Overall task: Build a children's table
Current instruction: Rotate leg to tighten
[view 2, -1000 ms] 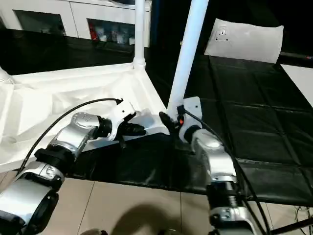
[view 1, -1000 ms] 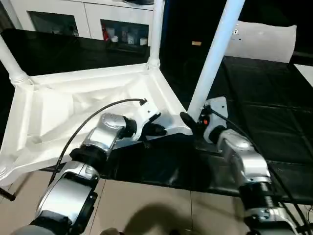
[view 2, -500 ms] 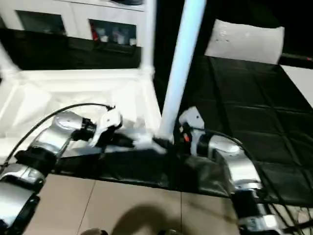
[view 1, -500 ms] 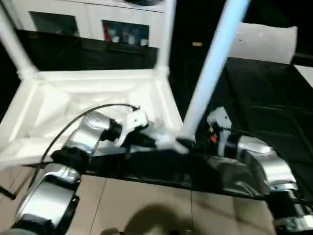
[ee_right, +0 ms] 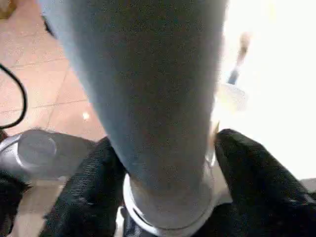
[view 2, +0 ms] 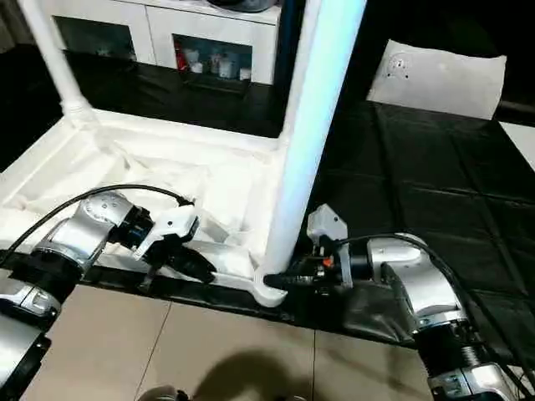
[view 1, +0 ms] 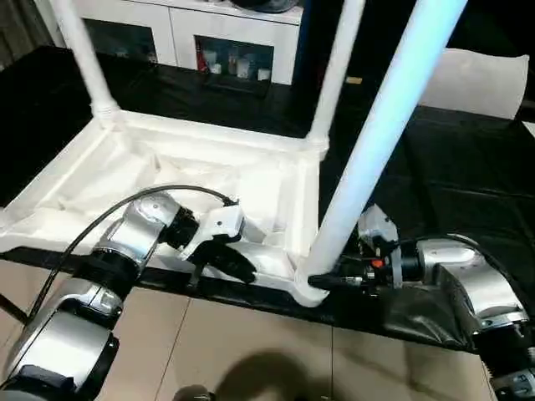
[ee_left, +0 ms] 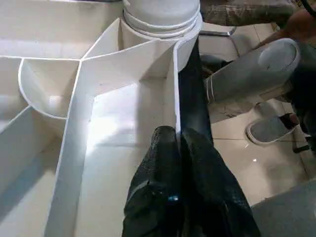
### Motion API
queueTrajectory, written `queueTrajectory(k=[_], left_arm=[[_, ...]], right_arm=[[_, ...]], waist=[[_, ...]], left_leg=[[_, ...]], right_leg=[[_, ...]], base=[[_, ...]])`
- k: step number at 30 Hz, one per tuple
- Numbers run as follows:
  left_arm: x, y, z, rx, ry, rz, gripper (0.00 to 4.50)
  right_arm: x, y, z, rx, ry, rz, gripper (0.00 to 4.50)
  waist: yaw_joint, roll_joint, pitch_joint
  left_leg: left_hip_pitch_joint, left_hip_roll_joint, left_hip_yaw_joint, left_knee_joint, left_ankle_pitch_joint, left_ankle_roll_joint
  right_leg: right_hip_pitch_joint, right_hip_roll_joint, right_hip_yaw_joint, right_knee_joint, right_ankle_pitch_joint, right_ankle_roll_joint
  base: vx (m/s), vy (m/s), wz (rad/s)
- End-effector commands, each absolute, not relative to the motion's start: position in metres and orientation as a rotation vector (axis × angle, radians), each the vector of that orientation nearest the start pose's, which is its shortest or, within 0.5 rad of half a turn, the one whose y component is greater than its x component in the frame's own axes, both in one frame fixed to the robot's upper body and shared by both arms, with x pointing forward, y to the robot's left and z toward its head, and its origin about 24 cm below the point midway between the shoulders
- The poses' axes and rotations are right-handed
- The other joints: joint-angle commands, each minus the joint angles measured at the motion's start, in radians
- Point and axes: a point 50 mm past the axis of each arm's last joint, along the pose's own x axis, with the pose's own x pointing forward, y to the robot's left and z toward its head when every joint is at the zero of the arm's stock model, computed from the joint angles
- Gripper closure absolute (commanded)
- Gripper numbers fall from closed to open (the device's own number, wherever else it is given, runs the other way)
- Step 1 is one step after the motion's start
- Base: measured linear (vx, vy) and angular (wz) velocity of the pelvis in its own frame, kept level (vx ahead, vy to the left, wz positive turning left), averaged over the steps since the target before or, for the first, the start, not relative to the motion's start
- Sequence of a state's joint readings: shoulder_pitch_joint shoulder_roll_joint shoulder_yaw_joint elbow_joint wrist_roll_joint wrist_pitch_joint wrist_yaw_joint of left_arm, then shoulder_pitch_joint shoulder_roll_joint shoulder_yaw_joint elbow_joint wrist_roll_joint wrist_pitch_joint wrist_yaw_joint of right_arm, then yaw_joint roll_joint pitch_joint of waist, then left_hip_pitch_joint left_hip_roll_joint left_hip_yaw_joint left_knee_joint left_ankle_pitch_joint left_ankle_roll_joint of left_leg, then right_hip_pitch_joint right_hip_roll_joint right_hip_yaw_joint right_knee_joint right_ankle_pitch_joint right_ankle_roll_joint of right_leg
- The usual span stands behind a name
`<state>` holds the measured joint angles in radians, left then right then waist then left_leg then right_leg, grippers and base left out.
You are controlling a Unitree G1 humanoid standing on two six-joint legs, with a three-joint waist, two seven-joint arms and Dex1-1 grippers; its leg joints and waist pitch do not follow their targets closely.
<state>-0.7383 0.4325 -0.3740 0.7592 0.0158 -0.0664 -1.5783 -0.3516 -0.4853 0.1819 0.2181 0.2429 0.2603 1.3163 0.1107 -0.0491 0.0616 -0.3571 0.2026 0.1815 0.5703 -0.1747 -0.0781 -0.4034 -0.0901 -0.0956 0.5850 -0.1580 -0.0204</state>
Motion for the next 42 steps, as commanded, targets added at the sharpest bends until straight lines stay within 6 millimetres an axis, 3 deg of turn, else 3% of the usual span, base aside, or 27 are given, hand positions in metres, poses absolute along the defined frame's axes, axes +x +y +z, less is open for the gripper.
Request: queueTrajectory(k=[1, 7, 14, 17, 19, 20, 22, 23, 24, 25, 27, 28, 32, 33, 37, 38, 42], left_arm=[[0.317, 0.135, 0.074, 0.572, 0.536, -1.775, 4.50], [0.317, 0.136, 0.075, 0.573, 0.534, -1.780, 4.50], [0.319, 0.134, 0.075, 0.518, 0.520, -1.753, 4.50], [0.328, 0.124, 0.075, 0.431, 0.480, -1.608, 4.50], [0.335, 0.117, 0.074, 0.396, 0.448, -1.508, 4.50], [0.335, 0.117, 0.074, 0.396, 0.448, -1.508, 4.50], [0.342, 0.104, 0.075, 0.325, 0.408, -1.389, 4.50], [0.342, 0.104, 0.075, 0.325, 0.408, -1.389, 4.50], [0.349, 0.095, 0.077, 0.273, 0.386, -1.298, 4.50], [0.351, 0.092, 0.078, 0.258, 0.379, -1.264, 4.50], [0.360, 0.080, 0.082, 0.197, 0.354, -1.127, 4.50], [0.360, 0.080, 0.082, 0.197, 0.354, -1.126, 4.50], [0.366, 0.067, 0.086, 0.167, 0.335, -1.025, 4.50], [0.366, 0.061, 0.088, 0.167, 0.330, -1.002, 4.50], [0.365, 0.056, 0.087, 0.177, 0.340, -0.998, 4.50], [0.364, 0.055, 0.086, 0.183, 0.344, -1.007, 4.50], [0.357, 0.059, 0.079, 0.218, 0.384, -1.070, 4.50]], right_arm=[[0.273, -0.161, 0.069, -0.155, 0.355, 1.431, 1.98], [0.271, -0.159, 0.068, -0.139, 0.362, 1.462, 2.43], [0.268, -0.155, 0.065, -0.102, 0.372, 1.455, 2.53], [0.272, -0.143, 0.060, -0.044, 0.358, 1.339, 2.54], [0.278, -0.134, 0.055, -0.038, 0.353, 1.244, 2.54], [0.278, -0.134, 0.055, -0.038, 0.353, 1.244, 2.54], [0.290, -0.118, 0.050, 0.016, 0.344, 1.081, 2.54], [0.290, -0.118, 0.050, 0.016, 0.344, 1.081, 2.54], [0.297, -0.104, 0.049, 0.066, 0.338, 0.991, 2.55], [0.299, -0.100, 0.049, 0.083, 0.338, 0.964, 2.55], [0.306, -0.079, 0.047, 0.137, 0.349, 0.870, 2.55], [0.306, -0.079, 0.047, 0.137, 0.350, 0.870, 2.55], [0.312, -0.059, 0.046, 0.202, 0.392, 0.766, 2.55], [0.316, -0.051, 0.048, 0.231, 0.396, 0.721, 2.55], [0.320, -0.044, 0.050, 0.227, 0.377, 0.676, 2.55], [0.320, -0.044, 0.051, 0.226, 0.372, 0.666, 1.99], [0.322, -0.052, 0.051, 0.213, 0.342, 0.650, 1.62]], waist=[[-0.005, 0.001, -0.062], [-0.002, 0.001, -0.062], [-0.003, 0.002, -0.061], [-0.006, 0.002, -0.061], [-0.010, -0.003, -0.057], [-0.012, -0.001, -0.056], [-0.026, 0.000, -0.051], [-0.031, -0.003, -0.052], [-0.032, -0.004, -0.053], [-0.040, -0.003, -0.052], [-0.050, -0.004, -0.055], [-0.054, -0.004, -0.055], [-0.056, -0.003, -0.058], [-0.056, 0.003, -0.061], [-0.055, 0.002, -0.063], [-0.054, 0.001, -0.063], [-0.055, 0.003, -0.060]], left_leg=[[0.010, 0.037, -0.004, -0.062, -0.210, 0.041], [0.010, 0.037, -0.003, -0.061, -0.198, 0.046], [0.010, 0.036, -0.003, -0.062, -0.205, 0.041], [0.010, 0.035, -0.004, -0.062, -0.202, 0.032], [0.011, 0.030, -0.007, -0.063, -0.237, 0.018], [0.011, 0.031, -0.008, -0.065, -0.241, 0.015], [0.014, 0.029, -0.012, -0.067, -0.280, -0.003], [0.012, 0.026, -0.013, -0.067, -0.287, -0.005], [0.009, 0.026, -0.017, -0.068, -0.281, -0.003], [0.014, 0.027, -0.014, -0.067, -0.283, -0.003], [0.012, 0.025, -0.017, -0.067, -0.286, -0.008], [0.015, 0.025, -0.014, -0.066, -0.281, -0.003], [0.010, 0.026, -0.013, -0.067, -0.246, 0.008], [0.009, 0.027, -0.012, -0.066, -0.227, 0.009], [0.008, 0.025, -0.006, -0.064, -0.185, 0.023], [0.007, 0.024, -0.005, -0.064, -0.174, 0.031], [0.008, 0.026, -0.006, -0.067, -0.189, 0.034]], right_leg=[[0.050, -0.063, 0.053, -0.063, -0.299, -0.181], [0.051, -0.062, 0.053, -0.060, -0.273, -0.190], [0.052, -0.061, 0.053, -0.064, -0.298, -0.178], [0.050, -0.062, 0.053, -0.063, -0.289, -0.184], [0.049, -0.065, 0.050, -0.076, -0.386, -0.152], [0.047, -0.065, 0.051, -0.077, -0.403, -0.146], [0.040, -0.065, 0.048, -0.086, -0.487, -0.123], [0.042, -0.065, 0.044, -0.090, -0.513, -0.112], [0.049, -0.068, 0.042, -0.094, -0.538, -0.089], [0.036, -0.067, 0.047, -0.094, -0.527, -0.097], [0.040, -0.065, 0.043, -0.093, -0.523, -0.100], [0.035, -0.064, 0.045, -0.093, -0.501, -0.108], [0.041, -0.062, 0.048, -0.084, -0.418, -0.129], [0.042, -0.063, 0.051, -0.078, -0.375, -0.141], [0.047, -0.059, 0.052, -0.071, -0.274, -0.167], [0.049, -0.059, 0.053, -0.068, -0.254, -0.171], [0.050, -0.061, 0.053, -0.071, -0.274, -0.171]], base=[[0.000, 0.000, 0.00], [0.000, 0.000, 0.00], [0.000, 0.000, 0.00], [0.000, 0.000, 0.00], [0.000, 0.000, 0.00], [0.000, 0.000, 0.00], [0.000, 0.000, 0.00], [0.000, 0.000, 0.00], [0.000, 0.000, 0.00], [0.000, 0.000, 0.00], [0.000, 0.000, 0.00], [0.000, 0.000, 0.00], [0.000, 0.000, 0.00], [0.000, 0.000, 0.00], [0.000, 0.000, 0.00], [0.000, 0.000, 0.00], [0.000, 0.000, 0.00]])
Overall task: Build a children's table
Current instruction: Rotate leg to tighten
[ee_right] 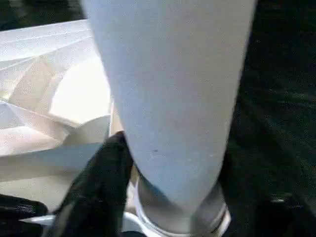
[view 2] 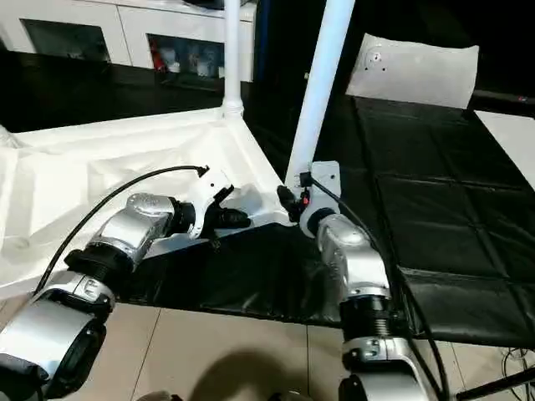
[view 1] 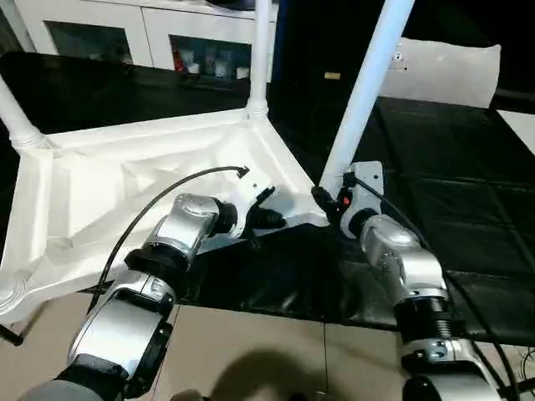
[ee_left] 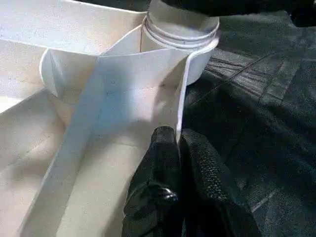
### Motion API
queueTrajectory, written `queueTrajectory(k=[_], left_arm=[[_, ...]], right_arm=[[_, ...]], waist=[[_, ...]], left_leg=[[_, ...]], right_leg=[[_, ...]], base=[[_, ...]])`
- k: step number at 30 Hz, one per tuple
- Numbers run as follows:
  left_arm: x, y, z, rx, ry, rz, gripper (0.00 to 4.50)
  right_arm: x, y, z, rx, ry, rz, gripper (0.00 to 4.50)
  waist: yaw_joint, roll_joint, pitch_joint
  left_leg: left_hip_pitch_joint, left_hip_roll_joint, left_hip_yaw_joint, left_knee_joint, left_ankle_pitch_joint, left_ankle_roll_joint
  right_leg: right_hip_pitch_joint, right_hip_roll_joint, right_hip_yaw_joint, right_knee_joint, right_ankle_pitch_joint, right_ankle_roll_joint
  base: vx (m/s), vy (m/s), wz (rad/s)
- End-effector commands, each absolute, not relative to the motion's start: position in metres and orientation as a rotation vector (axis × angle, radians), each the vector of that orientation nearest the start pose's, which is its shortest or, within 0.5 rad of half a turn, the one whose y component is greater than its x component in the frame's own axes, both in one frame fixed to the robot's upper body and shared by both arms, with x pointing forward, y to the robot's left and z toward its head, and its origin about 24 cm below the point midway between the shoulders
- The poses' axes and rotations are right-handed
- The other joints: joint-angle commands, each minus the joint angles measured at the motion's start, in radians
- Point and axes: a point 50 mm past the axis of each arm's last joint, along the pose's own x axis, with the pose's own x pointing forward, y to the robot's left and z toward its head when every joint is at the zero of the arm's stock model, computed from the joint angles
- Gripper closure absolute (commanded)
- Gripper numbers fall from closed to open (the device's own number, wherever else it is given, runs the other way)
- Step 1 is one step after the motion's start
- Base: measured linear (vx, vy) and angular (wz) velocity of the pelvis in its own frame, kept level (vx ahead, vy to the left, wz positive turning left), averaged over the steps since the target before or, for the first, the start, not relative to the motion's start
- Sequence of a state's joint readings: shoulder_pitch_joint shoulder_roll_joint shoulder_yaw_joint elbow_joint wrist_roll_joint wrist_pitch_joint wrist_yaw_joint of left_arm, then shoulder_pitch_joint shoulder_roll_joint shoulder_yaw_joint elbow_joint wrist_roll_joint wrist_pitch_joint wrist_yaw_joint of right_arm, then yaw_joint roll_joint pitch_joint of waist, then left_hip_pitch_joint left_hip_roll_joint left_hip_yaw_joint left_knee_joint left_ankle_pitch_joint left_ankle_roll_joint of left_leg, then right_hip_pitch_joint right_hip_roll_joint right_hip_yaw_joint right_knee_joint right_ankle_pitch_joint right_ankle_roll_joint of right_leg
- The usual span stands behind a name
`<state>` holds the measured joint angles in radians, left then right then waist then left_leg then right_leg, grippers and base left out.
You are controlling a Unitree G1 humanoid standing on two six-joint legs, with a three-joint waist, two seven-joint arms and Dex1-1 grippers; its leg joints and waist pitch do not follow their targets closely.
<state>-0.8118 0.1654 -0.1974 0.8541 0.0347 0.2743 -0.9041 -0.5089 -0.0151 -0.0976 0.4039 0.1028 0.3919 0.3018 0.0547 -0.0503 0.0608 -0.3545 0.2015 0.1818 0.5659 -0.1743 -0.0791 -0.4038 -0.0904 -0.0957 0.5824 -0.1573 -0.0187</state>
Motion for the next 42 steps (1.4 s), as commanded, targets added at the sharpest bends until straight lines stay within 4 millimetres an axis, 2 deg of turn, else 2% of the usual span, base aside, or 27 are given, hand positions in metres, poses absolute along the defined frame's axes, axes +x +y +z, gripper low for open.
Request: queueTrajectory(k=[1, 3, 4, 5, 7, 10, 11, 12, 13, 14, 15, 16, 18, 20, 21, 24, 25, 28, 30, 32, 34, 35, 37, 42], left_arm=[[0.357, 0.059, 0.079, 0.218, 0.384, -1.070, 4.50], [0.354, 0.069, 0.075, 0.238, 0.401, -1.106, 4.50], [0.354, 0.069, 0.075, 0.238, 0.401, -1.106, 4.50], [0.353, 0.074, 0.074, 0.254, 0.409, -1.126, 4.50], [0.352, 0.077, 0.073, 0.264, 0.415, -1.138, 4.50], [0.349, 0.092, 0.070, 0.311, 0.444, -1.196, 4.50], [0.348, 0.094, 0.069, 0.316, 0.448, -1.205, 4.50], [0.346, 0.103, 0.068, 0.352, 0.454, -1.253, 4.50], [0.346, 0.103, 0.068, 0.352, 0.454, -1.253, 4.50], [0.339, 0.110, 0.067, 0.405, 0.442, -1.351, 4.50], [0.337, 0.113, 0.066, 0.417, 0.446, -1.390, 4.50], [0.335, 0.114, 0.066, 0.421, 0.451, -1.408, 4.50], [0.333, 0.118, 0.066, 0.441, 0.462, -1.451, 4.50], [0.330, 0.126, 0.066, 0.479, 0.487, -1.520, 4.50], [0.329, 0.127, 0.067, 0.484, 0.494, -1.533, 4.50], [0.328, 0.131, 0.068, 0.504, 0.504, -1.568, 4.50], [0.328, 0.132, 0.069, 0.511, 0.511, -1.583, 4.50], [0.325, 0.138, 0.070, 0.544, 0.535, -1.648, 4.50], [0.325, 0.140, 0.071, 0.579, 0.548, -1.665, 4.50], [0.325, 0.141, 0.071, 0.595, 0.557, -1.676, 4.50], [0.324, 0.141, 0.072, 0.596, 0.559, -1.692, 4.50], [0.324, 0.141, 0.072, 0.595, 0.559, -1.696, 4.50], [0.323, 0.139, 0.074, 0.591, 0.552, -1.729, 4.50], [0.322, 0.138, 0.074, 0.596, 0.554, -1.755, 4.50]], right_arm=[[0.322, -0.052, 0.051, 0.213, 0.342, 0.650, 1.48], [0.322, -0.068, 0.052, 0.171, 0.307, 0.652, 1.33], [0.322, -0.068, 0.052, 0.171, 0.307, 0.652, 1.26], [0.321, -0.077, 0.053, 0.161, 0.289, 0.661, 1.00], [0.321, -0.082, 0.053, 0.155, 0.277, 0.666, 0.92], [0.316, -0.111, 0.056, 0.127, 0.246, 0.722, 0.66], [0.315, -0.115, 0.057, 0.117, 0.243, 0.735, 0.55], [0.309, -0.131, 0.058, 0.064, 0.240, 0.796, 0.45], [0.309, -0.131, 0.058, 0.064, 0.240, 0.796, 0.35], [0.303, -0.146, 0.060, 0.008, 0.245, 0.864, 0.35], [0.300, -0.151, 0.061, -0.004, 0.246, 0.890, 0.21], [0.299, -0.153, 0.062, -0.008, 0.246, 0.905, 0.05], [0.295, -0.158, 0.063, -0.035, 0.246, 0.957, 0.05], [0.286, -0.166, 0.066, -0.090, 0.256, 1.081, 0.05], [0.285, -0.168, 0.067, -0.096, 0.260, 1.103, 0.05], [0.284, -0.171, 0.067, -0.141, 0.245, 1.124, 0.05], [0.283, -0.172, 0.068, -0.131, 0.255, 1.149, 0.31], [0.278, -0.173, 0.069, -0.114, 0.280, 1.238, 0.41], [0.278, -0.173, 0.069, -0.120, 0.290, 1.268, 0.80], [0.278, -0.173, 0.069, -0.124, 0.295, 1.288, 0.85], [0.278, -0.173, 0.069, -0.129, 0.299, 1.312, 0.99], [0.278, -0.173, 0.069, -0.130, 0.300, 1.317, 1.22], [0.278, -0.172, 0.069, -0.133, 0.307, 1.350, 1.27], [0.278, -0.169, 0.069, -0.131, 0.313, 1.381, 1.74]], waist=[[0.001, 0.005, -0.059], [0.000, 0.001, -0.059], [0.001, 0.002, -0.060], [0.000, 0.002, -0.060], [0.000, 0.002, -0.062], [0.001, 0.002, -0.065], [0.002, 0.002, -0.065], [0.001, 0.005, -0.067], [0.005, 0.004, -0.066], [0.004, 0.001, -0.065], [0.008, -0.002, -0.064], [0.008, 0.001, -0.062], [0.009, 0.005, -0.062], [0.011, 0.004, -0.059], [0.015, 0.004, -0.057], [0.022, 0.003, -0.061], [0.022, 0.002, -0.061], [0.034, -0.001, -0.065], [0.038, 0.001, -0.067], [0.040, 0.001, -0.068], [0.042, 0.000, -0.070], [0.043, 0.000, -0.069], [0.045, 0.000, -0.070], [0.050, -0.001, -0.069]], left_leg=[[0.007, 0.028, -0.007, -0.063, -0.194, 0.032], [0.006, 0.028, -0.006, -0.064, -0.205, 0.031], [0.004, 0.028, -0.007, -0.064, -0.197, 0.035], [0.004, 0.028, -0.007, -0.064, -0.191, 0.037], [0.004, 0.029, -0.007, -0.063, -0.172, 0.046], [0.001, 0.030, -0.004, -0.058, -0.129, 0.076], [0.000, 0.030, -0.004, -0.057, -0.125, 0.081], [0.002, 0.029, -0.003, -0.056, -0.125, 0.087], [0.003, 0.030, -0.004, -0.056, -0.128, 0.088], [0.002, 0.030, -0.002, -0.055, -0.139, 0.092], [0.001, 0.030, -0.002, -0.056, -0.156, 0.091], [0.002, 0.032, -0.003, -0.057, -0.174, 0.091], [0.006, 0.033, -0.003, -0.058, -0.199, 0.076], [0.008, 0.035, -0.005, -0.059, -0.225, 0.066], [0.011, 0.037, -0.004, -0.060, -0.239, 0.064], [0.009, 0.038, -0.006, -0.061, -0.238, 0.047], [0.009, 0.038, -0.006, -0.061, -0.239, 0.045], [0.007, 0.038, -0.003, -0.058, -0.215, 0.054], [0.007, 0.040, -0.002, -0.057, -0.198, 0.058], [0.007, 0.040, -0.002, -0.055, -0.191, 0.057], [0.007, 0.039, -0.001, -0.054, -0.187, 0.054], [0.007, 0.039, -0.001, -0.054, -0.187, 0.053], [0.006, 0.039, -0.001, -0.053, -0.185, 0.053], [0.008, 0.039, 0.000, -0.052, -0.189, 0.051]], right_leg=[[0.050, -0.061, 0.053, -0.069, -0.281, -0.172], [0.050, -0.061, 0.053, -0.071, -0.297, -0.166], [0.052, -0.061, 0.054, -0.069, -0.282, -0.166], [0.052, -0.061, 0.054, -0.070, -0.276, -0.165], [0.055, -0.060, 0.054, -0.064, -0.236, -0.173], [0.060, -0.059, 0.056, -0.054, -0.139, -0.205], [0.061, -0.059, 0.055, -0.052, -0.126, -0.211], [0.061, -0.059, 0.055, -0.051, -0.120, -0.220], [0.062, -0.059, 0.054, -0.054, -0.124, -0.220], [0.060, -0.059, 0.056, -0.053, -0.127, -0.225], [0.064, -0.060, 0.055, -0.058, -0.160, -0.212], [0.061, -0.062, 0.055, -0.060, -0.186, -0.210], [0.056, -0.062, 0.054, -0.065, -0.233, -0.206], [0.056, -0.063, 0.053, -0.072, -0.293, -0.188], [0.051, -0.063, 0.054, -0.075, -0.316, -0.182], [0.051, -0.066, 0.053, -0.072, -0.327, -0.179], [0.051, -0.065, 0.053, -0.072, -0.326, -0.179], [0.055, -0.063, 0.053, -0.067, -0.296, -0.187], [0.055, -0.062, 0.052, -0.061, -0.265, -0.193], [0.055, -0.062, 0.051, -0.058, -0.249, -0.201], [0.056, -0.063, 0.051, -0.057, -0.248, -0.203], [0.056, -0.063, 0.050, -0.057, -0.249, -0.203], [0.057, -0.064, 0.050, -0.057, -0.254, -0.203], [0.054, -0.063, 0.051, -0.056, -0.267, -0.200]], base=[[0.000, 0.000, 0.00], [0.000, 0.000, 0.00], [0.000, 0.000, 0.00], [0.000, 0.000, 0.00], [0.000, 0.000, 0.00], [0.000, 0.000, 0.00], [0.000, 0.000, 0.00], [0.000, 0.000, 0.00], [0.000, 0.000, 0.00], [0.000, 0.000, 0.00], [0.000, 0.000, 0.00], [0.000, 0.000, 0.00], [0.000, 0.000, 0.00], [0.000, 0.000, 0.00], [0.000, 0.000, 0.00], [0.000, 0.000, 0.00], [0.000, 0.000, 0.00], [0.000, 0.000, 0.00], [0.000, 0.000, 0.00], [0.000, 0.000, 0.00], [0.000, 0.000, 0.00], [0.000, 0.000, 0.00], [0.000, 0.000, 0.00], [0.000, 0.000, 0.00]])
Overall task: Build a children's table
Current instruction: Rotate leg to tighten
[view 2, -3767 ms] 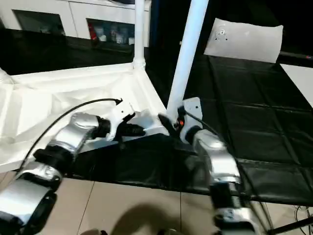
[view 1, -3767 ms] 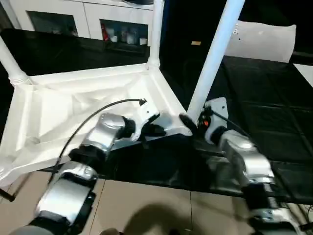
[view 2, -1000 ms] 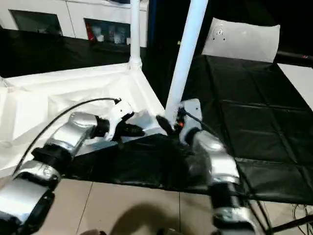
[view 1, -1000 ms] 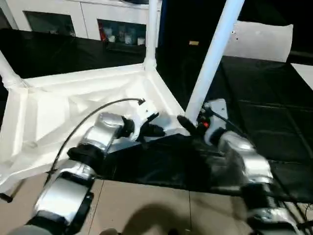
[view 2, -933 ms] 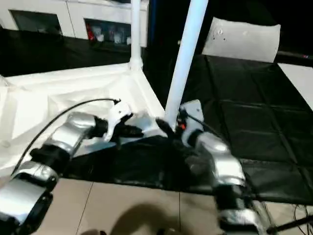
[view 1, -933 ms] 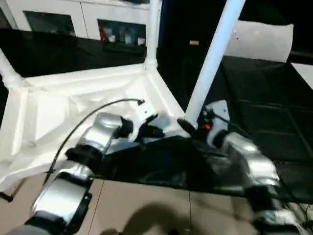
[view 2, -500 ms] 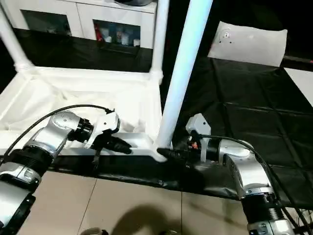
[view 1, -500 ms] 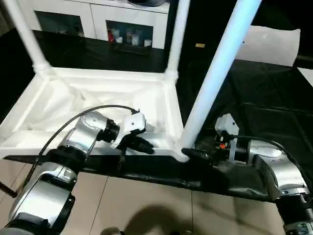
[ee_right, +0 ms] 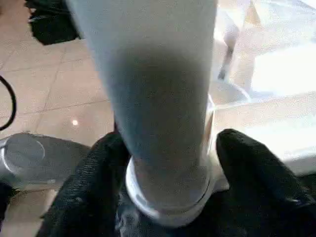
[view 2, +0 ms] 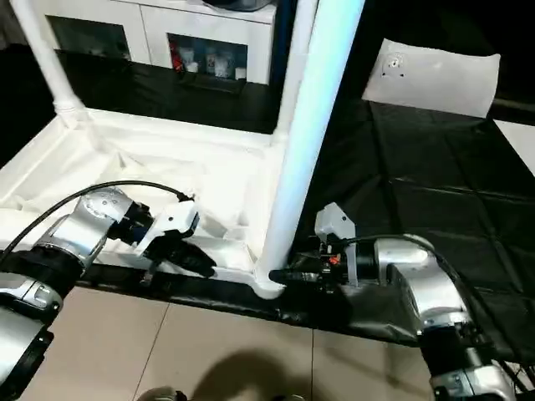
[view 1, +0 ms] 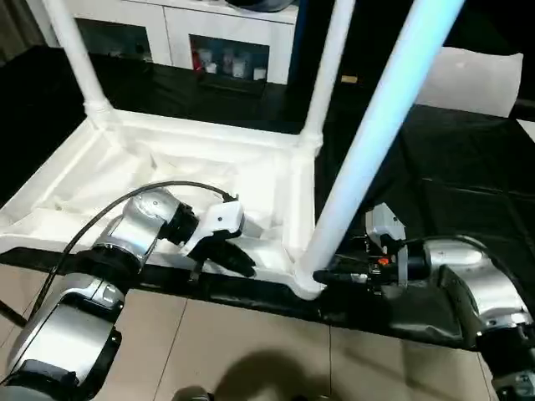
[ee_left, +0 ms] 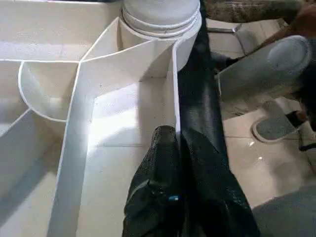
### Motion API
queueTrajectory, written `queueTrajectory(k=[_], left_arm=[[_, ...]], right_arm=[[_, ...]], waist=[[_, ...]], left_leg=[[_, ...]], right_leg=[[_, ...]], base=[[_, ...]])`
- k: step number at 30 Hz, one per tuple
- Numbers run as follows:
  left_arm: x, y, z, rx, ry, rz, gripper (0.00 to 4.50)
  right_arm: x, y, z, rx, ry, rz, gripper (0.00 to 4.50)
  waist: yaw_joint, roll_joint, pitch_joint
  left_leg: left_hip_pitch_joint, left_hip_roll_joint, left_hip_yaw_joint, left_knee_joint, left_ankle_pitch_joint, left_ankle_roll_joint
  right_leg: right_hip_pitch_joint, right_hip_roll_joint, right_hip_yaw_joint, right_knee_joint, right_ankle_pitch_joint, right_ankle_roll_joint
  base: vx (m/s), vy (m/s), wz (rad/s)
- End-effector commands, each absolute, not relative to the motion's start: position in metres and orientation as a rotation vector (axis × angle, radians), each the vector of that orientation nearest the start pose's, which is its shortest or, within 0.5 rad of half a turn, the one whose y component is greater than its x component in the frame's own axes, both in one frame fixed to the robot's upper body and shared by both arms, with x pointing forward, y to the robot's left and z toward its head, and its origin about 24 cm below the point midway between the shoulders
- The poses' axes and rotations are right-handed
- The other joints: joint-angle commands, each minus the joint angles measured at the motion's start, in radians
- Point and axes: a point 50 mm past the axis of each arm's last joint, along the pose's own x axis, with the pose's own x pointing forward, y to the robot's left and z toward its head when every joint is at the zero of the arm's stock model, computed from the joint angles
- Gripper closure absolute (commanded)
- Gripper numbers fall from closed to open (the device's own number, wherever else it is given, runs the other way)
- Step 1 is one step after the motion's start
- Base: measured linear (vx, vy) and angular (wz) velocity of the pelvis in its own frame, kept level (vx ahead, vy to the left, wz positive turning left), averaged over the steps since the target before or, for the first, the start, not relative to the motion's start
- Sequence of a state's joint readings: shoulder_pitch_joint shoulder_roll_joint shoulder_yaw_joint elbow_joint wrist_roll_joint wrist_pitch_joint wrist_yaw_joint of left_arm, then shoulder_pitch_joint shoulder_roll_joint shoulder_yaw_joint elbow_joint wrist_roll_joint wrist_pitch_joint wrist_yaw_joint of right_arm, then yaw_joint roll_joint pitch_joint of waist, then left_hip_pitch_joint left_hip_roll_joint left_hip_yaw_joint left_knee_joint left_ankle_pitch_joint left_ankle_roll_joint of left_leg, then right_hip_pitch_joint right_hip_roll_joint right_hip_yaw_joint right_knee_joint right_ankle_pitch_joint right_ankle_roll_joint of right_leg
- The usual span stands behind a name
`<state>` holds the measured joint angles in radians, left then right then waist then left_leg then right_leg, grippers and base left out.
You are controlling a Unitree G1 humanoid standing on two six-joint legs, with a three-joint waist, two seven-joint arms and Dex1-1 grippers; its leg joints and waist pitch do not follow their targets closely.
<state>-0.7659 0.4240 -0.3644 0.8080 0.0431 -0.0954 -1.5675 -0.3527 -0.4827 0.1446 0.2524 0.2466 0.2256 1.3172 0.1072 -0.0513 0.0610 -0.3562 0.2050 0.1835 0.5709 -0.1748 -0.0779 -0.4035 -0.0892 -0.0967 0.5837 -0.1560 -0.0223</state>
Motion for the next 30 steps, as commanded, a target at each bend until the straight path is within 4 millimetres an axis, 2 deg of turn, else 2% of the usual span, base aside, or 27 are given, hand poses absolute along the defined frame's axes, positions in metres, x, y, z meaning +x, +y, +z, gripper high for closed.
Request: queueTrajectory(k=[1, 3, 6, 7, 18, 19, 20, 21, 22, 24, 25, 26, 27, 28, 29, 30], left_arm=[[0.322, 0.138, 0.074, 0.597, 0.554, -1.756, 4.50], [0.321, 0.138, 0.074, 0.598, 0.555, -1.758, 4.50], [0.321, 0.138, 0.073, 0.599, 0.555, -1.759, 4.50], [0.321, 0.138, 0.073, 0.598, 0.555, -1.760, 4.50], [0.322, 0.138, 0.070, 0.585, 0.558, -1.725, 4.50], [0.326, 0.135, 0.067, 0.586, 0.572, -1.662, 4.50], [0.331, 0.127, 0.064, 0.562, 0.560, -1.566, 4.50], [0.332, 0.124, 0.064, 0.541, 0.551, -1.547, 4.50], [0.334, 0.119, 0.063, 0.510, 0.540, -1.519, 4.50], [0.335, 0.112, 0.064, 0.466, 0.520, -1.491, 4.50], [0.342, 0.092, 0.065, 0.368, 0.475, -1.384, 4.50], [0.342, 0.092, 0.065, 0.368, 0.475, -1.384, 4.50], [0.345, 0.083, 0.066, 0.327, 0.463, -1.331, 4.50], [0.350, 0.076, 0.067, 0.288, 0.459, -1.252, 4.50], [0.355, 0.069, 0.069, 0.262, 0.452, -1.173, 4.50], [0.356, 0.069, 0.069, 0.262, 0.452, -1.170, 4.50]], right_arm=[[0.278, -0.169, 0.069, -0.131, 0.313, 1.383, 1.74], [0.278, -0.169, 0.069, -0.129, 0.313, 1.389, 2.06], [0.278, -0.168, 0.069, -0.125, 0.315, 1.397, 2.12], [0.278, -0.168, 0.069, -0.124, 0.315, 1.399, 2.34], [0.273, -0.163, 0.065, -0.065, 0.360, 1.402, 2.56], [0.274, -0.161, 0.063, -0.029, 0.377, 1.360, 2.56], [0.280, -0.154, 0.057, 0.021, 0.405, 1.242, 2.56], [0.281, -0.151, 0.056, 0.024, 0.402, 1.219, 2.56], [0.283, -0.148, 0.055, 0.029, 0.397, 1.185, 2.56], [0.286, -0.143, 0.053, 0.031, 0.391, 1.142, 2.56], [0.293, -0.125, 0.046, 0.048, 0.390, 1.016, 2.56], [0.293, -0.125, 0.046, 0.048, 0.390, 1.016, 2.56], [0.296, -0.116, 0.044, 0.060, 0.393, 0.963, 2.57], [0.298, -0.107, 0.042, 0.069, 0.391, 0.916, 2.57], [0.303, -0.096, 0.041, 0.075, 0.386, 0.856, 2.57], [0.303, -0.095, 0.041, 0.075, 0.386, 0.853, 2.57]], waist=[[0.000, 0.000, -0.069], [0.003, -0.001, -0.069], [0.003, -0.002, -0.068], [0.002, -0.003, -0.066], [0.002, -0.002, -0.065], [0.000, -0.003, -0.062], [0.003, -0.001, -0.061], [-0.002, 0.001, -0.056], [-0.008, -0.001, -0.051], [-0.010, -0.004, -0.050], [-0.016, -0.004, -0.050], [-0.022, -0.001, -0.047], [-0.029, -0.002, -0.048], [-0.038, 0.001, -0.045], [-0.042, 0.002, -0.046], [-0.054, 0.001, -0.046]], left_leg=[[0.010, 0.036, -0.002, -0.057, -0.189, 0.049], [0.010, 0.036, -0.003, -0.057, -0.189, 0.046], [0.009, 0.035, -0.003, -0.058, -0.195, 0.044], [0.009, 0.035, -0.004, -0.058, -0.196, 0.044], [0.008, 0.034, -0.004, -0.058, -0.189, 0.046], [0.008, 0.034, -0.003, -0.059, -0.189, 0.046], [0.009, 0.033, -0.004, -0.059, -0.194, 0.045], [0.013, 0.032, -0.004, -0.062, -0.220, 0.034], [0.017, 0.028, -0.007, -0.064, -0.271, 0.014], [0.020, 0.022, -0.012, -0.061, -0.294, 0.002], [0.019, 0.023, -0.014, -0.062, -0.295, 0.000], [0.018, 0.022, -0.014, -0.062, -0.302, -0.005], [0.023, 0.021, -0.019, -0.061, -0.326, -0.011], [0.019, 0.020, -0.022, -0.063, -0.351, -0.015], [0.023, 0.020, -0.024, -0.063, -0.367, -0.018], [0.022, 0.018, -0.029, -0.063, -0.390, -0.021]], right_leg=[[0.053, -0.065, 0.052, -0.058, -0.275, -0.194], [0.053, -0.065, 0.052, -0.059, -0.281, -0.189], [0.053, -0.064, 0.052, -0.060, -0.294, -0.182], [0.052, -0.065, 0.051, -0.061, -0.300, -0.179], [0.053, -0.063, 0.051, -0.060, -0.297, -0.176], [0.051, -0.059, 0.052, -0.061, -0.295, -0.175], [0.050, -0.062, 0.051, -0.062, -0.306, -0.174], [0.045, -0.061, 0.051, -0.071, -0.354, -0.164], [0.042, -0.063, 0.048, -0.081, -0.454, -0.138], [0.041, -0.070, 0.043, -0.098, -0.584, -0.087], [0.039, -0.071, 0.042, -0.103, -0.611, -0.068], [0.035, -0.067, 0.040, -0.103, -0.615, -0.067], [0.033, -0.068, 0.033, -0.111, -0.644, -0.057], [0.034, -0.066, 0.027, -0.116, -0.662, -0.045], [0.034, -0.067, 0.023, -0.117, -0.668, -0.042], [0.033, -0.065, 0.017, -0.122, -0.675, -0.036]], base=[[0.000, 0.000, 0.00], [0.000, 0.000, 0.00], [0.000, 0.000, 0.00], [0.000, 0.000, 0.00], [0.000, 0.000, 0.00], [0.000, 0.000, 0.00], [0.000, 0.000, 0.00], [0.000, 0.000, 0.00], [0.000, 0.000, 0.00], [0.000, 0.000, 0.00], [0.000, 0.000, 0.00], [0.000, 0.000, 0.00], [0.000, 0.000, 0.00], [0.000, 0.000, 0.00], [0.000, 0.000, 0.00], [0.000, 0.000, 0.00]])
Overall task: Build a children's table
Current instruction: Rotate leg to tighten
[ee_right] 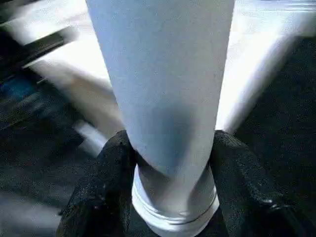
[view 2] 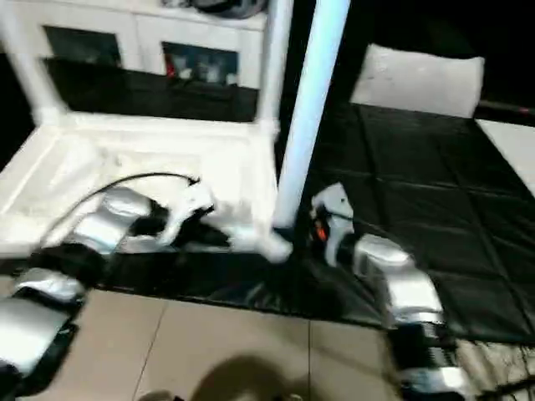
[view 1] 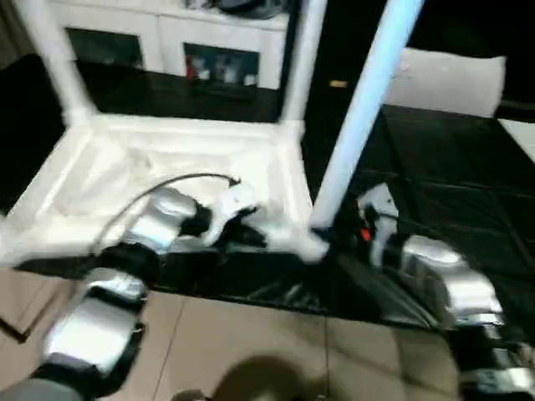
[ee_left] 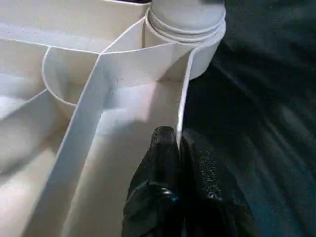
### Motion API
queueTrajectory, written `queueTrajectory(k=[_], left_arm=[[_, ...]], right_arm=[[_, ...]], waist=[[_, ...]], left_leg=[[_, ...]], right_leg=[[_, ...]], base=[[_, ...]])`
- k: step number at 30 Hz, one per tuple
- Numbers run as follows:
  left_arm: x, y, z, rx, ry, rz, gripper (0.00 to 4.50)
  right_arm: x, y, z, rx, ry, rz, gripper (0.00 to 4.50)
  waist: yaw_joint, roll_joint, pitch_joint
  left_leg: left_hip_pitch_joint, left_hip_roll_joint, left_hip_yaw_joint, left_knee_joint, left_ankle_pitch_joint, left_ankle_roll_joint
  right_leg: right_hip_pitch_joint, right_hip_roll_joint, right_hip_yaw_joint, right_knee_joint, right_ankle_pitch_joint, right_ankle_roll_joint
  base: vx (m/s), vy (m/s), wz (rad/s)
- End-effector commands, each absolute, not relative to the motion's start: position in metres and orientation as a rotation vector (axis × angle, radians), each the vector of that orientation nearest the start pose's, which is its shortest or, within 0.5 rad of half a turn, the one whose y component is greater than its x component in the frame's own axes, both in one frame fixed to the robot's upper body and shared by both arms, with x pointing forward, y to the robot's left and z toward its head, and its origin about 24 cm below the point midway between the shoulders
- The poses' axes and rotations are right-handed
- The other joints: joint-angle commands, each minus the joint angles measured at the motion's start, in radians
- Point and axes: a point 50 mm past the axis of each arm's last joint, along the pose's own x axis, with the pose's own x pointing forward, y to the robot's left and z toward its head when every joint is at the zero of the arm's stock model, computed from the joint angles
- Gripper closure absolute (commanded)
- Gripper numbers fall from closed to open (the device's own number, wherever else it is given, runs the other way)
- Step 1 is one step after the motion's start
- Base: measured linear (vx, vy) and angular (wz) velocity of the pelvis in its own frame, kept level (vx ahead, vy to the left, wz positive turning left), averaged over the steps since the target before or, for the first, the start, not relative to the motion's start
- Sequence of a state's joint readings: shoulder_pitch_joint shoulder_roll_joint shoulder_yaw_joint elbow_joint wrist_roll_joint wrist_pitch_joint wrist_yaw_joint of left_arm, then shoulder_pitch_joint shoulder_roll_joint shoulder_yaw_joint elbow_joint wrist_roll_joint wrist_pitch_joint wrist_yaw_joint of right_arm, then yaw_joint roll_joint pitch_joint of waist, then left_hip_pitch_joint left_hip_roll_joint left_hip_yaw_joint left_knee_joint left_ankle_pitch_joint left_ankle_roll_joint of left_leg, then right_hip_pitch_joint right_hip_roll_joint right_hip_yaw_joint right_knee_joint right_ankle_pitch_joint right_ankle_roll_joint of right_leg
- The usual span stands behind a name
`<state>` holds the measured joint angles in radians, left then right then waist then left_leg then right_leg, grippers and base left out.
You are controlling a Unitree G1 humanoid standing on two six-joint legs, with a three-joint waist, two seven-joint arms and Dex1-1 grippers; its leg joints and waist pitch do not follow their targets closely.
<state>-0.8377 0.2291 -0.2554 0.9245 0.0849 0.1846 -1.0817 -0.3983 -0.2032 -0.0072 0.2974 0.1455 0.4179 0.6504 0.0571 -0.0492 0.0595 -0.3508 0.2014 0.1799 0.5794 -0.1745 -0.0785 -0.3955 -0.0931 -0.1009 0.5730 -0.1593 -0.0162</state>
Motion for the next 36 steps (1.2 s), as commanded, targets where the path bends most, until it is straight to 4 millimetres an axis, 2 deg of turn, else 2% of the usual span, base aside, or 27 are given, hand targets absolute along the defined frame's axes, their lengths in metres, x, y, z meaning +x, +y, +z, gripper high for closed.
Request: queueTrajectory(k=[1, 3, 4, 5, 6, 8, 9, 10, 11, 12, 15, 17, 18, 19, 20, 21, 22, 23, 25, 26, 27, 28, 29, 30, 32, 33, 36], left_arm=[[0.359, 0.064, 0.070, 0.252, 0.443, -1.122, 4.50], [0.363, 0.055, 0.074, 0.221, 0.418, -1.042, 4.50], [0.363, 0.053, 0.075, 0.219, 0.416, -1.037, 4.50], [0.363, 0.052, 0.075, 0.217, 0.413, -1.037, 4.50], [0.363, 0.051, 0.076, 0.216, 0.412, -1.036, 4.50], [0.362, 0.051, 0.075, 0.224, 0.417, -1.044, 4.50], [0.361, 0.052, 0.074, 0.241, 0.425, -1.057, 4.50], [0.360, 0.054, 0.072, 0.253, 0.437, -1.066, 4.50], [0.359, 0.056, 0.071, 0.260, 0.446, -1.071, 4.50], [0.359, 0.058, 0.070, 0.266, 0.452, -1.074, 4.50], [0.359, 0.065, 0.068, 0.275, 0.463, -1.069, 4.50], [0.356, 0.077, 0.067, 0.309, 0.451, -1.118, 4.50], [0.355, 0.080, 0.066, 0.313, 0.451, -1.139, 4.50], [0.354, 0.084, 0.065, 0.315, 0.462, -1.148, 4.50], [0.352, 0.087, 0.065, 0.329, 0.460, -1.168, 4.50], [0.350, 0.092, 0.064, 0.337, 0.459, -1.199, 4.50], [0.349, 0.094, 0.064, 0.343, 0.458, -1.221, 4.50], [0.348, 0.098, 0.063, 0.354, 0.464, -1.235, 4.50], [0.344, 0.106, 0.062, 0.388, 0.476, -1.296, 4.50], [0.340, 0.112, 0.063, 0.419, 0.473, -1.361, 4.50], [0.339, 0.113, 0.063, 0.428, 0.468, -1.385, 4.50], [0.339, 0.113, 0.063, 0.428, 0.468, -1.385, 4.50], [0.337, 0.115, 0.063, 0.434, 0.475, -1.413, 4.50], [0.335, 0.118, 0.063, 0.450, 0.487, -1.441, 4.50], [0.333, 0.121, 0.063, 0.468, 0.501, -1.480, 4.50], [0.331, 0.122, 0.063, 0.479, 0.509, -1.505, 4.50], [0.326, 0.129, 0.065, 0.513, 0.531, -1.600, 4.50]], right_arm=[[0.306, -0.088, 0.041, 0.074, 0.388, 0.803, 2.57], [0.315, -0.072, 0.043, 0.122, 0.402, 0.654, 2.57], [0.317, -0.069, 0.044, 0.134, 0.403, 0.629, 2.57], [0.318, -0.065, 0.046, 0.155, 0.395, 0.625, 2.57], [0.318, -0.063, 0.048, 0.165, 0.378, 0.626, 2.57], [0.318, -0.060, 0.052, 0.167, 0.341, 0.639, 2.57], [0.318, -0.060, 0.053, 0.167, 0.329, 0.649, 2.23], [0.317, -0.060, 0.054, 0.167, 0.319, 0.658, 2.23], [0.316, -0.061, 0.054, 0.163, 0.314, 0.664, 2.03], [0.316, -0.063, 0.054, 0.157, 0.312, 0.668, 1.86], [0.315, -0.069, 0.052, 0.138, 0.311, 0.653, 1.62], [0.314, -0.086, 0.051, 0.115, 0.296, 0.641, 1.40], [0.313, -0.090, 0.052, 0.117, 0.289, 0.646, 1.31], [0.312, -0.096, 0.052, 0.112, 0.283, 0.654, 1.24], [0.311, -0.102, 0.052, 0.093, 0.277, 0.656, 1.15], [0.309, -0.110, 0.051, 0.067, 0.267, 0.664, 1.15], [0.309, -0.114, 0.051, 0.049, 0.261, 0.670, 0.94], [0.307, -0.119, 0.050, 0.053, 0.269, 0.682, 0.94], [0.304, -0.134, 0.050, 0.017, 0.272, 0.705, 0.72], [0.301, -0.145, 0.052, -0.025, 0.261, 0.743, 0.63], [0.300, -0.147, 0.053, -0.036, 0.256, 0.758, 0.54], [0.300, -0.147, 0.053, -0.036, 0.256, 0.758, 0.54], [0.298, -0.151, 0.055, -0.043, 0.252, 0.788, 0.45], [0.295, -0.155, 0.056, -0.049, 0.264, 0.823, 0.28], [0.291, -0.160, 0.057, -0.072, 0.271, 0.884, 0.19], [0.288, -0.163, 0.058, -0.089, 0.275, 0.924, 0.03], [0.283, -0.172, 0.061, -0.117, 0.303, 1.036, 0.03]], waist=[[-0.009, -0.002, -0.045], [-0.024, 0.007, -0.042], [-0.037, 0.010, -0.040], [-0.041, 0.016, -0.038], [-0.049, 0.021, -0.040], [-0.052, 0.026, -0.037], [-0.053, 0.026, -0.033], [-0.053, 0.025, -0.032], [-0.055, 0.022, -0.031], [-0.053, 0.024, -0.031], [-0.052, 0.021, -0.033], [-0.051, 0.020, -0.034], [-0.052, 0.016, -0.035], [-0.050, 0.020, -0.038], [-0.045, 0.025, -0.042], [-0.043, 0.019, -0.046], [-0.038, 0.014, -0.049], [-0.039, 0.009, -0.050], [-0.031, 0.005, -0.050], [-0.027, 0.002, -0.054], [-0.019, 0.002, -0.061], [-0.011, 0.001, -0.060], [-0.009, -0.002, -0.060], [-0.004, 0.003, -0.061], [0.005, 0.009, -0.061], [0.009, 0.008, -0.060], [0.016, 0.009, -0.057]], left_leg=[[0.017, 0.020, -0.028, -0.071, -0.400, -0.018], [0.025, 0.018, -0.032, -0.069, -0.439, -0.010], [0.027, 0.021, -0.039, -0.071, -0.475, -0.012], [0.029, 0.026, -0.043, -0.074, -0.503, -0.011], [0.023, 0.034, -0.048, -0.083, -0.535, -0.009], [0.032, 0.039, -0.048, -0.089, -0.569, -0.006], [0.036, 0.037, -0.047, -0.090, -0.579, -0.007], [0.039, 0.033, -0.044, -0.086, -0.567, -0.007], [0.037, 0.030, -0.043, -0.085, -0.553, -0.004], [0.036, 0.027, -0.042, -0.081, -0.525, 0.000], [0.027, 0.027, -0.040, -0.085, -0.486, 0.007], [0.023, 0.030, -0.040, -0.090, -0.466, 0.011], [0.012, 0.032, -0.039, -0.093, -0.445, 0.017], [0.010, 0.033, -0.039, -0.093, -0.435, 0.018], [0.010, 0.037, -0.036, -0.094, -0.402, 0.018], [0.004, 0.038, -0.030, -0.094, -0.354, 0.026], [-0.004, 0.036, -0.025, -0.090, -0.303, 0.038], [-0.006, 0.034, -0.020, -0.087, -0.282, 0.047], [0.001, 0.029, -0.013, -0.080, -0.261, 0.069], [-0.004, 0.025, -0.011, -0.073, -0.231, 0.081], [-0.016, 0.024, -0.010, -0.069, -0.174, 0.096], [-0.013, 0.023, -0.004, -0.064, -0.140, 0.108], [-0.014, 0.023, -0.004, -0.064, -0.127, 0.111], [-0.015, 0.025, -0.005, -0.063, -0.106, 0.117], [-0.011, 0.032, -0.004, -0.062, -0.081, 0.117], [-0.006, 0.032, -0.003, -0.062, -0.089, 0.113], [-0.001, 0.036, -0.003, -0.066, -0.131, 0.105]], right_leg=[[0.027, -0.063, 0.017, -0.116, -0.679, -0.037], [0.023, -0.066, 0.006, -0.132, -0.703, -0.029], [0.029, -0.064, -0.011, -0.142, -0.695, -0.023], [0.033, -0.063, -0.018, -0.144, -0.683, -0.020], [0.048, -0.064, -0.025, -0.144, -0.641, -0.013], [0.047, -0.068, -0.025, -0.143, -0.587, -0.026], [0.044, -0.072, -0.025, -0.145, -0.582, -0.035], [0.040, -0.078, -0.024, -0.149, -0.596, -0.040], [0.040, -0.079, -0.024, -0.151, -0.606, -0.039], [0.040, -0.084, -0.023, -0.153, -0.624, -0.037], [0.044, -0.084, -0.019, -0.149, -0.612, -0.037], [0.045, -0.085, -0.014, -0.142, -0.585, -0.050], [0.050, -0.085, -0.008, -0.134, -0.556, -0.059], [0.052, -0.087, -0.005, -0.130, -0.539, -0.065], [0.051, -0.086, 0.004, -0.119, -0.475, -0.089], [0.051, -0.083, 0.013, -0.107, -0.395, -0.118], [0.052, -0.081, 0.021, -0.091, -0.326, -0.146], [0.052, -0.079, 0.025, -0.086, -0.302, -0.157], [0.043, -0.076, 0.037, -0.083, -0.303, -0.178], [0.046, -0.076, 0.043, -0.073, -0.282, -0.192], [0.056, -0.076, 0.043, -0.061, -0.230, -0.197], [0.049, -0.073, 0.046, -0.056, -0.181, -0.208], [0.050, -0.072, 0.047, -0.051, -0.160, -0.216], [0.055, -0.072, 0.045, -0.045, -0.133, -0.225], [0.054, -0.068, 0.046, -0.040, -0.098, -0.232], [0.054, -0.064, 0.046, -0.039, -0.091, -0.238], [0.056, -0.062, 0.046, -0.041, -0.124, -0.242]], base=[[0.000, 0.000, 0.00], [0.000, 0.000, 0.00], [0.000, 0.000, 0.00], [0.000, 0.000, 0.00], [0.000, 0.000, 0.00], [-0.006, 0.029, -0.05], [0.000, 0.000, 0.00], [0.000, 0.000, 0.00], [0.000, 0.000, 0.00], [0.000, 0.000, 0.00], [0.000, 0.000, 0.00], [0.000, 0.000, 0.00], [0.000, 0.000, 0.00], [0.000, 0.000, 0.00], [0.000, 0.000, 0.00], [0.000, 0.000, 0.00], [0.053, -0.029, 0.01], [0.053, -0.029, 0.01], [0.058, -0.063, 0.06], [0.060, -0.071, 0.05], [0.047, -0.073, -0.01], [0.000, 0.000, 0.00], [0.044, -0.074, -0.01], [0.049, -0.066, -0.03], [0.025, -0.033, -0.01], [0.000, 0.000, 0.00], [0.000, 0.000, 0.00]])
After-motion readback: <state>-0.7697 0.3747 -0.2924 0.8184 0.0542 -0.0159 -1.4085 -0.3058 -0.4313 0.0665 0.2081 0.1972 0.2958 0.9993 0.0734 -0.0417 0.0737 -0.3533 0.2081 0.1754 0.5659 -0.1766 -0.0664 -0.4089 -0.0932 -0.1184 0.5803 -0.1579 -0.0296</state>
